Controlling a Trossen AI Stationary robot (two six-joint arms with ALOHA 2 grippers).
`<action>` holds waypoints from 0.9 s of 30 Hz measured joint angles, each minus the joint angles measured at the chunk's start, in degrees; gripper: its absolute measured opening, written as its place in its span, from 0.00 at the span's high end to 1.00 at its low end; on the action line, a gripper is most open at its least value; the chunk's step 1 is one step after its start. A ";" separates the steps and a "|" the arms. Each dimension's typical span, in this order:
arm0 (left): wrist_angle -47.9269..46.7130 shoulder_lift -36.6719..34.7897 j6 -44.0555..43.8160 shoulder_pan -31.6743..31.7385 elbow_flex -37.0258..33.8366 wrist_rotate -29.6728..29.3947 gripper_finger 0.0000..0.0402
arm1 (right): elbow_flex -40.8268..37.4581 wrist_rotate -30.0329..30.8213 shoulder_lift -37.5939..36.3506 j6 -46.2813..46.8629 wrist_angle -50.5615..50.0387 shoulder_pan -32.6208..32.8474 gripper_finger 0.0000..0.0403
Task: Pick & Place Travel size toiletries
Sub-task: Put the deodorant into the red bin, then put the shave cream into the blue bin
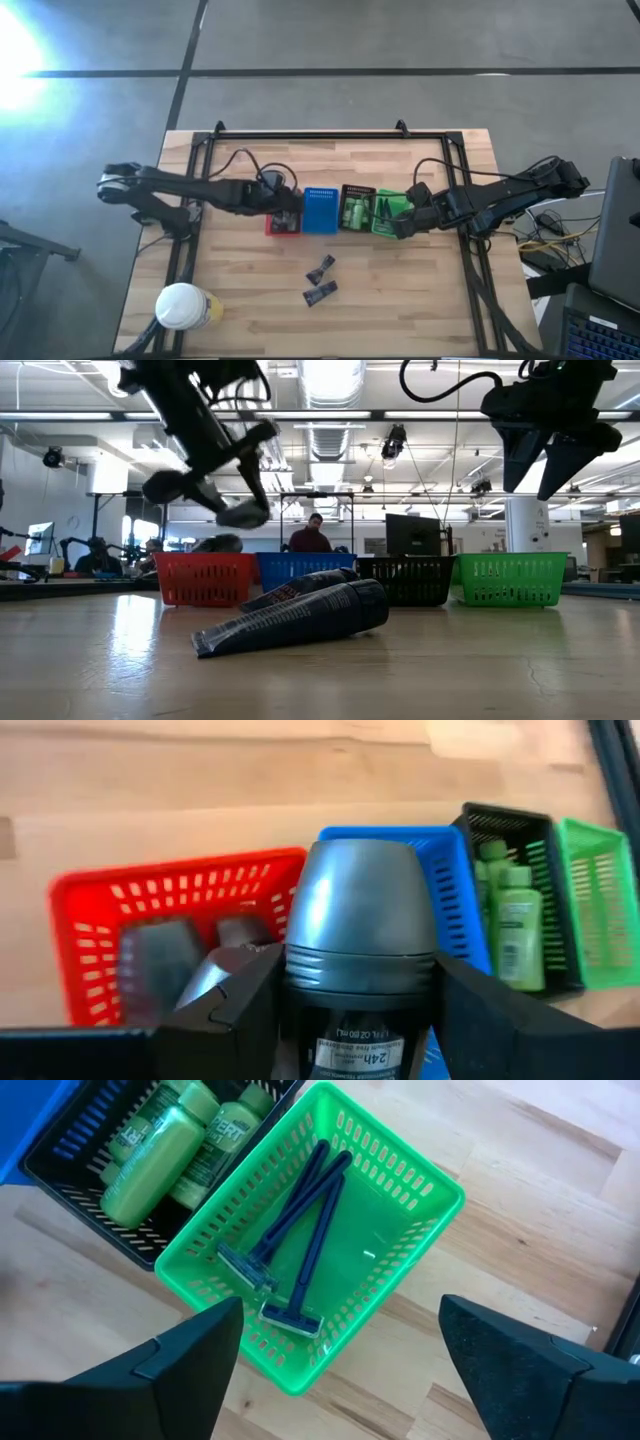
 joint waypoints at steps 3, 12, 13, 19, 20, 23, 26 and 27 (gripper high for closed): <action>2.38 1.45 -0.77 0.10 -2.02 0.22 0.46 | 0.00 0.00 0.00 0.85 -0.01 0.02 0.15; 1.81 1.61 -3.76 0.10 -3.70 0.34 0.22 | 0.00 -0.01 0.00 1.49 0.01 0.04 0.13; 1.55 1.37 -3.72 0.10 -3.50 0.35 0.21 | 0.00 -0.02 0.00 1.49 0.01 0.02 0.13; 0.75 -0.66 0.21 0.10 0.15 0.32 0.21 | 0.00 -0.02 0.00 1.46 0.01 0.02 0.17; -0.21 -1.00 1.46 0.08 1.04 0.31 0.21 | 0.00 -0.02 0.00 1.46 0.01 0.03 0.17; -4.46 -1.85 4.92 0.04 4.23 0.28 0.21 | 0.00 -0.22 0.00 1.05 -0.01 0.04 0.19; -3.86 -2.41 14.36 -1.11 6.45 0.56 0.21 | -0.16 -2.58 0.00 -0.81 0.82 0.30 0.19; -2.23 -2.42 20.21 -1.81 6.99 2.06 0.21 | -0.36 -4.22 0.00 -3.06 2.45 0.63 0.18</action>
